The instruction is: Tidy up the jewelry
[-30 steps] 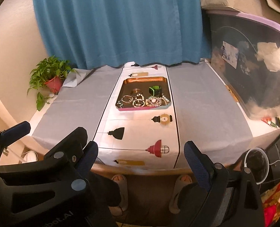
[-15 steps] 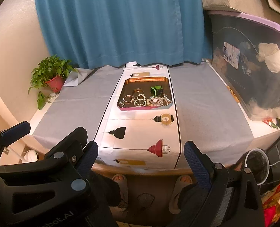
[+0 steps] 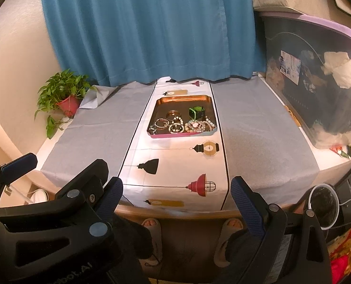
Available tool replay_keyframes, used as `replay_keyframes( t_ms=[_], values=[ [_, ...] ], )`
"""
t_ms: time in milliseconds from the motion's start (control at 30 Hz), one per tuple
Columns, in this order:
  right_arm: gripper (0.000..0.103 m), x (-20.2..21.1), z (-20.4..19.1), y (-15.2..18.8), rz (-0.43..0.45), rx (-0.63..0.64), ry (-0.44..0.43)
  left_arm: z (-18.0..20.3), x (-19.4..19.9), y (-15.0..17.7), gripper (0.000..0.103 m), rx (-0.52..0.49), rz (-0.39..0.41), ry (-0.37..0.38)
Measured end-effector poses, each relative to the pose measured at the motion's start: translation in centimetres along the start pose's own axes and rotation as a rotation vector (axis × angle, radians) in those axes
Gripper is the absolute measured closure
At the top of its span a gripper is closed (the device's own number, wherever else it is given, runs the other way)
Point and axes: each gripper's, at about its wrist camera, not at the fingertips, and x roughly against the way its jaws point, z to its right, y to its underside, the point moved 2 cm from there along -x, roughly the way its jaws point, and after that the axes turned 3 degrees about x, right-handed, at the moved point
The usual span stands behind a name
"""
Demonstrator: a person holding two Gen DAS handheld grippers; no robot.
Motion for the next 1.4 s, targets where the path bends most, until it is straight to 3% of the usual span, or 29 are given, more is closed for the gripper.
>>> replay_keyframes(
  t_ms=[400, 1400],
  values=[
    [0.011, -1.1, 0.1, 1.0, -0.018, -0.038, 0.036, 0.2, -1.5, 0.1, 0.000, -0.036, -0.024, 0.031],
    [0.011, -0.8, -0.2, 1.5, -0.009, -0.053, 0.014, 0.0, -1.0, 0.6, 0.000, -0.057, -0.018, 0.007]
  ],
)
